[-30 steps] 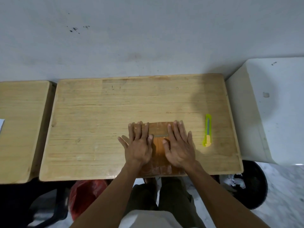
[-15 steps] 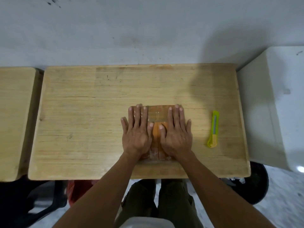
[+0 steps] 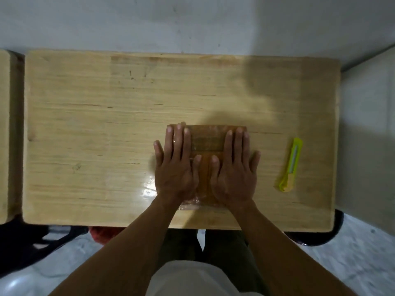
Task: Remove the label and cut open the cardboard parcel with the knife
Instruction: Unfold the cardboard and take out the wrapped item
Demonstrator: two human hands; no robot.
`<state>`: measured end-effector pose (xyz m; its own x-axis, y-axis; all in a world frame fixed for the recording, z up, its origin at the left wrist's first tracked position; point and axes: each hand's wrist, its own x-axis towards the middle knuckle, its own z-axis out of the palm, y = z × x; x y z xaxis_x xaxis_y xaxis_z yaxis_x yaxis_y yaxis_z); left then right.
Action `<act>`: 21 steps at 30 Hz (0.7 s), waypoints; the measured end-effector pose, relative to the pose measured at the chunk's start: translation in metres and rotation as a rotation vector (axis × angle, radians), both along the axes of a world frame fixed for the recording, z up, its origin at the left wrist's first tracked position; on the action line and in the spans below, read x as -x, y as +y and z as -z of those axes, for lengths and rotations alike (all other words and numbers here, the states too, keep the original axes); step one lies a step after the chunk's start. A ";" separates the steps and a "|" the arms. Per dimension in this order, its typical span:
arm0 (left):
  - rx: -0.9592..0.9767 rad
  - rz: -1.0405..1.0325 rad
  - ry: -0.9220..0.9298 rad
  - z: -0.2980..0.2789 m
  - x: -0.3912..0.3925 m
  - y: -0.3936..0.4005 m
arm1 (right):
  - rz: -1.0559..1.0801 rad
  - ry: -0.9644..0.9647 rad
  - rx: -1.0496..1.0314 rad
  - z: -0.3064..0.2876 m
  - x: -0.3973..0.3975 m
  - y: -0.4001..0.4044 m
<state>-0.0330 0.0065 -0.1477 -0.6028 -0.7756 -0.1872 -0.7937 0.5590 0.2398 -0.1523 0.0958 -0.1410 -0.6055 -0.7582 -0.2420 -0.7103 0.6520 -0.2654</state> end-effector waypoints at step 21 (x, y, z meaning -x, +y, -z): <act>0.014 0.010 -0.042 0.000 0.003 0.001 | -0.001 -0.018 -0.064 0.002 0.001 -0.005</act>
<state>-0.0358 0.0071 -0.1478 -0.6023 -0.7724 -0.2017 -0.7974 0.5701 0.1980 -0.1532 0.0907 -0.1428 -0.5996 -0.7416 -0.3009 -0.7064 0.6672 -0.2364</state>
